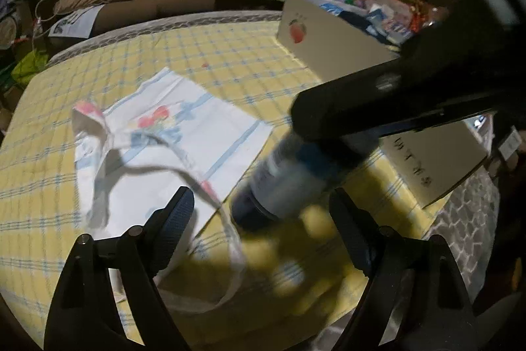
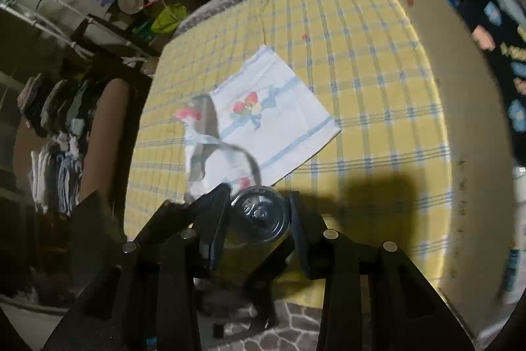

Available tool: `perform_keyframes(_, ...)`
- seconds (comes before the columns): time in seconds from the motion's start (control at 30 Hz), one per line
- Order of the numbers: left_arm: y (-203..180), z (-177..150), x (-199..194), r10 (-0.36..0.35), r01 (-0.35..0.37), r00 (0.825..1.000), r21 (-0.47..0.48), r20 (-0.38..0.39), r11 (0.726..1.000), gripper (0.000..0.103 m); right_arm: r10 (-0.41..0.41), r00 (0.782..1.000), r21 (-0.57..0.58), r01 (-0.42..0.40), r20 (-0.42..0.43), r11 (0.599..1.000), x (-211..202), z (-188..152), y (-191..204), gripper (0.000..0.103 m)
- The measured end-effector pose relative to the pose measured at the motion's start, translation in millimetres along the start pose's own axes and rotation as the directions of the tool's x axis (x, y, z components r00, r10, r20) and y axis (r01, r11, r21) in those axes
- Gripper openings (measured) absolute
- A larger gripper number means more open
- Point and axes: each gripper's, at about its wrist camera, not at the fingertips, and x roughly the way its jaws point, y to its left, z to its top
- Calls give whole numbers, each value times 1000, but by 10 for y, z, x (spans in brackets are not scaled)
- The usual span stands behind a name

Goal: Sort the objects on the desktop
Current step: 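Carry the dark blue bottle with the right gripper over the white box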

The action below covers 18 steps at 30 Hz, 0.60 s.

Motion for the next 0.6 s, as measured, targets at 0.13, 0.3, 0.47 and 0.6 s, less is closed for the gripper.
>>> perform_keyframes(0.13,-93,132,-53,-72,72,997,9,24,997,42,24,1000,-18,-23,19,1000,-277,31,-50,36)
perform_keyframes(0.3,-328,360,-132,-122,121,992,35,38,992,40,45,997,-18,-44,56,999,-615,121,-198,36)
perform_keyframes(0.47,-674,761,-112,-161,159,986,63,29,985,38,56,993,-3,-56,103,998,-982,319,-435,36)
perform_keyframes(0.6,-1014,1209,28,-196,194,980,88,25,977,37,53,987,27,-57,151,998,-1349,570,-760,36)
